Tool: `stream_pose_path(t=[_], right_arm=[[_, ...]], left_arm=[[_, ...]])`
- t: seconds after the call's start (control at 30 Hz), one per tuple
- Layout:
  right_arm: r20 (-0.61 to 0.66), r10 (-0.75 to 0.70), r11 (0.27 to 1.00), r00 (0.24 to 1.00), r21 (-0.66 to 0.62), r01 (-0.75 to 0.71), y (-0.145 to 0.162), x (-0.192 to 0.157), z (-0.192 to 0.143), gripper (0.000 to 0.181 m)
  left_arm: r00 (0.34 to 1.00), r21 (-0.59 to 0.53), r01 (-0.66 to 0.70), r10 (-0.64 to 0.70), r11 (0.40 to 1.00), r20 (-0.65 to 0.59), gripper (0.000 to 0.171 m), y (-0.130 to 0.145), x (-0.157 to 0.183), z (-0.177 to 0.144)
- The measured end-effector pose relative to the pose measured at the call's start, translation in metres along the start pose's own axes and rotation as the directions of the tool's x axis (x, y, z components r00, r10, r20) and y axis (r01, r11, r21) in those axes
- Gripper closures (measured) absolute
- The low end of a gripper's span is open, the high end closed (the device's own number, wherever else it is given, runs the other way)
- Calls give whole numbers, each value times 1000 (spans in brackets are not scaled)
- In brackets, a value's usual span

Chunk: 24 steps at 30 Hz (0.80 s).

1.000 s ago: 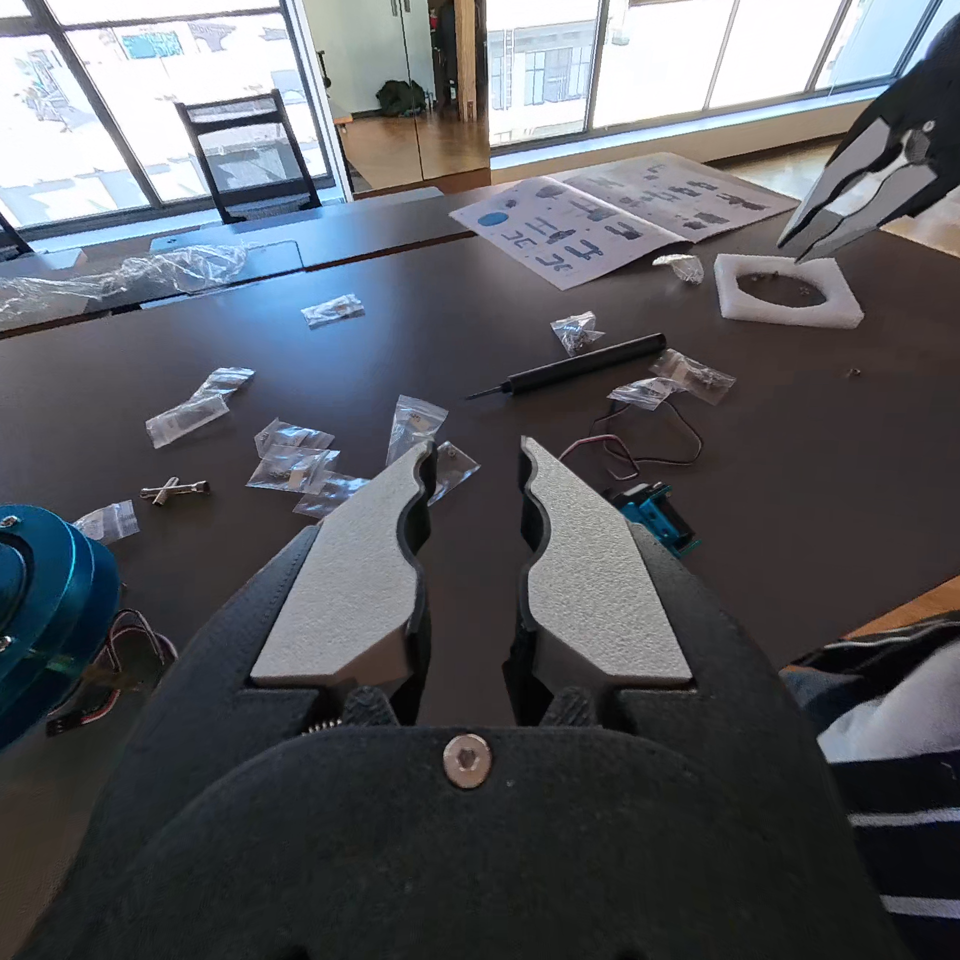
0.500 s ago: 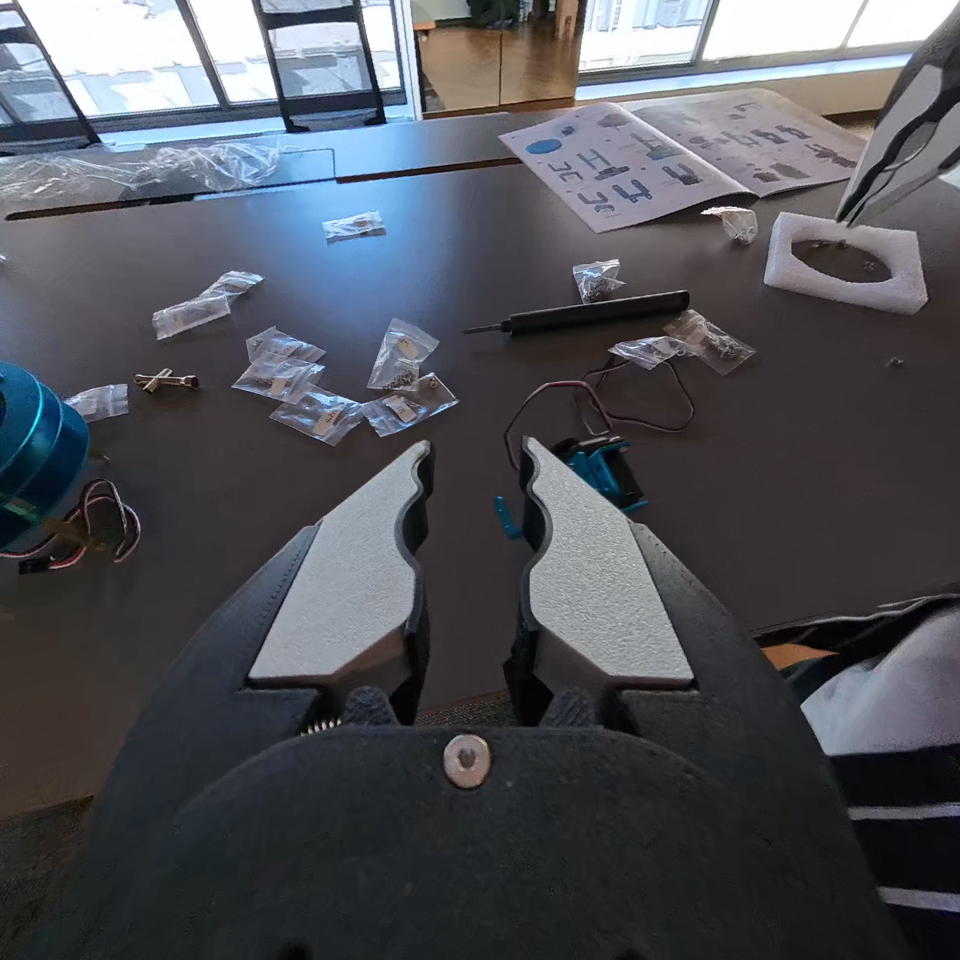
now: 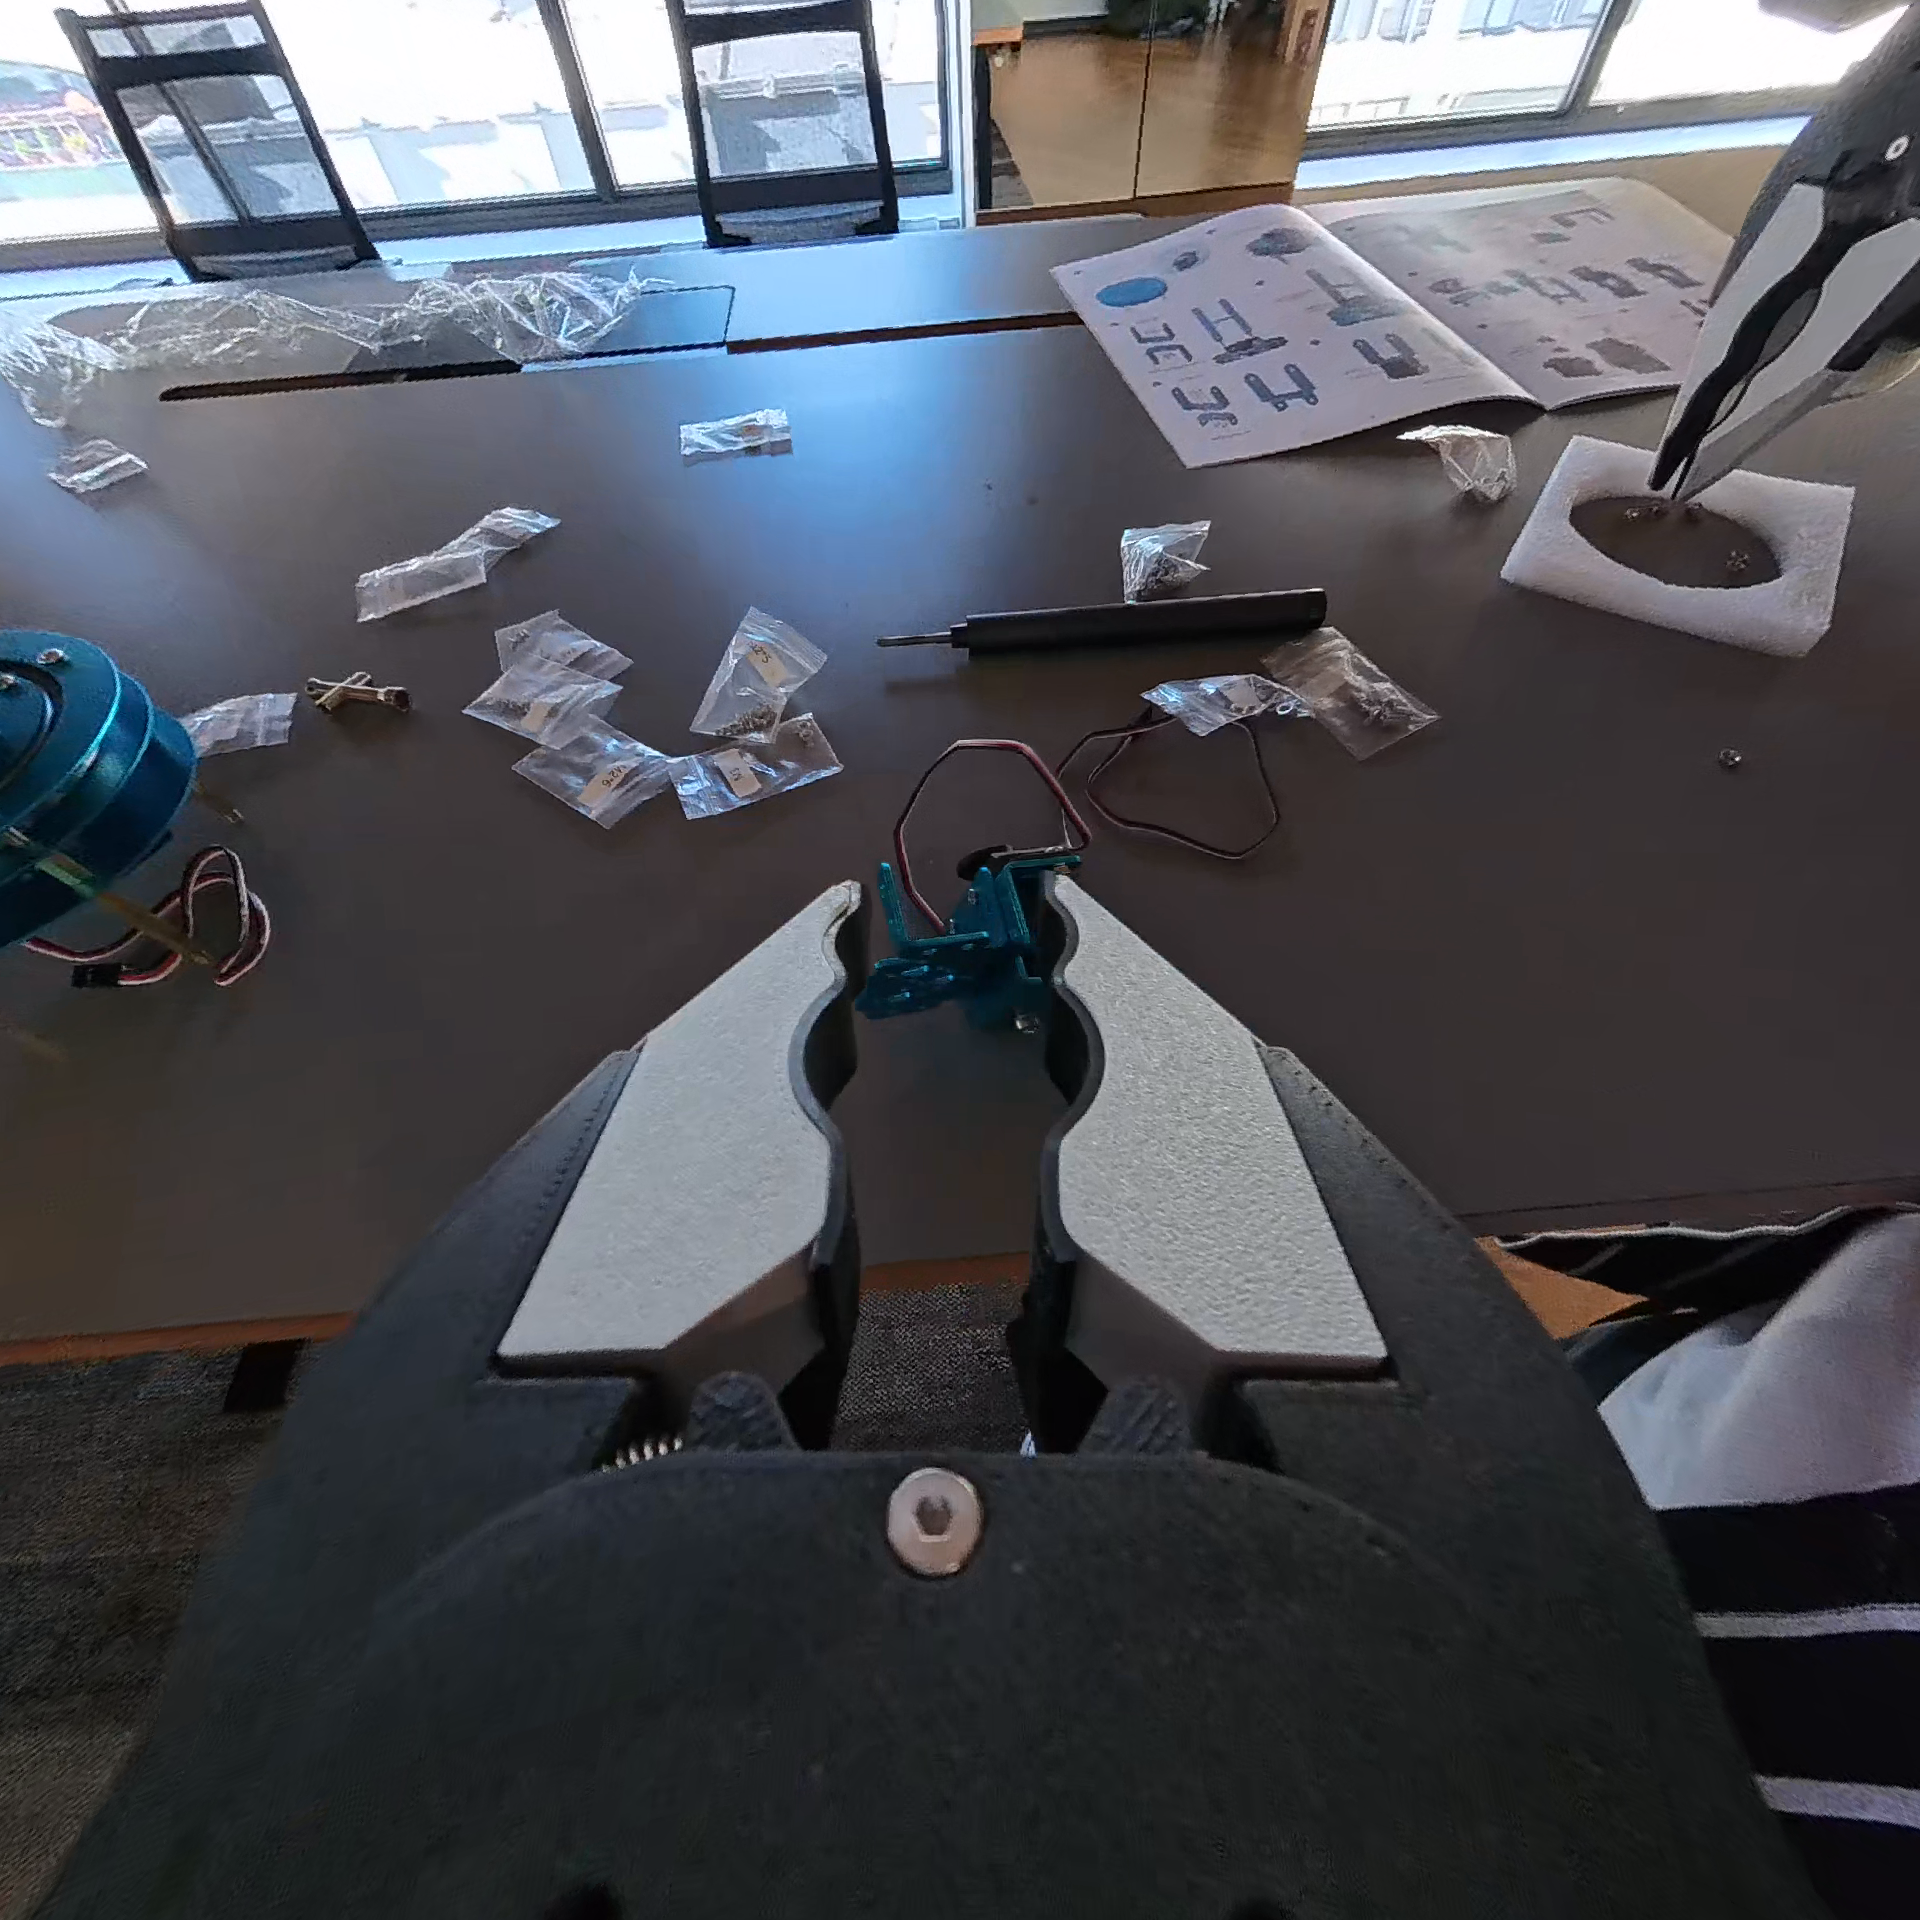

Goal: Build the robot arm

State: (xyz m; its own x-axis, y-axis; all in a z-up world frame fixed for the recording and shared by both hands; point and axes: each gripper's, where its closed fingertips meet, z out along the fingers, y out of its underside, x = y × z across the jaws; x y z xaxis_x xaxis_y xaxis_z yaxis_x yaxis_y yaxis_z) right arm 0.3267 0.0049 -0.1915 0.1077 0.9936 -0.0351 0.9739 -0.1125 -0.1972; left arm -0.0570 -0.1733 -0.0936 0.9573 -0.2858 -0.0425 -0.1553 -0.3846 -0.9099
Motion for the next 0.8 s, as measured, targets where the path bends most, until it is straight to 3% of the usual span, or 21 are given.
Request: stream_pose_path(t=[0.1, 0.23, 0.37, 0.5, 0.8], right_arm=[[6, -23, 1000, 1000, 7, 23, -5, 1, -4, 172], [8, -163, 986, 987, 28, 163, -8, 2, -8, 172], [3, -370, 926, 929, 80, 368, -11, -3, -8, 171], [-24, -464, 885, 885, 26, 465, -13, -3, -4, 168], [-10, -519, 854, 855, -55, 518, -11, -3, 9, 172]], left_arm=[[1000, -7, -2, 2, 1000, 8, 141, -2, 4, -2], [1000, -20, -10, 10, 1000, 19, 142, -5, 8, -3], [999, -38, -19, 21, 999, 38, 141, -7, 11, -5], [998, -55, -19, 22, 998, 54, 141, -7, 13, -8], [997, -65, -13, 18, 998, 78, 141, 0, 16, -8]])
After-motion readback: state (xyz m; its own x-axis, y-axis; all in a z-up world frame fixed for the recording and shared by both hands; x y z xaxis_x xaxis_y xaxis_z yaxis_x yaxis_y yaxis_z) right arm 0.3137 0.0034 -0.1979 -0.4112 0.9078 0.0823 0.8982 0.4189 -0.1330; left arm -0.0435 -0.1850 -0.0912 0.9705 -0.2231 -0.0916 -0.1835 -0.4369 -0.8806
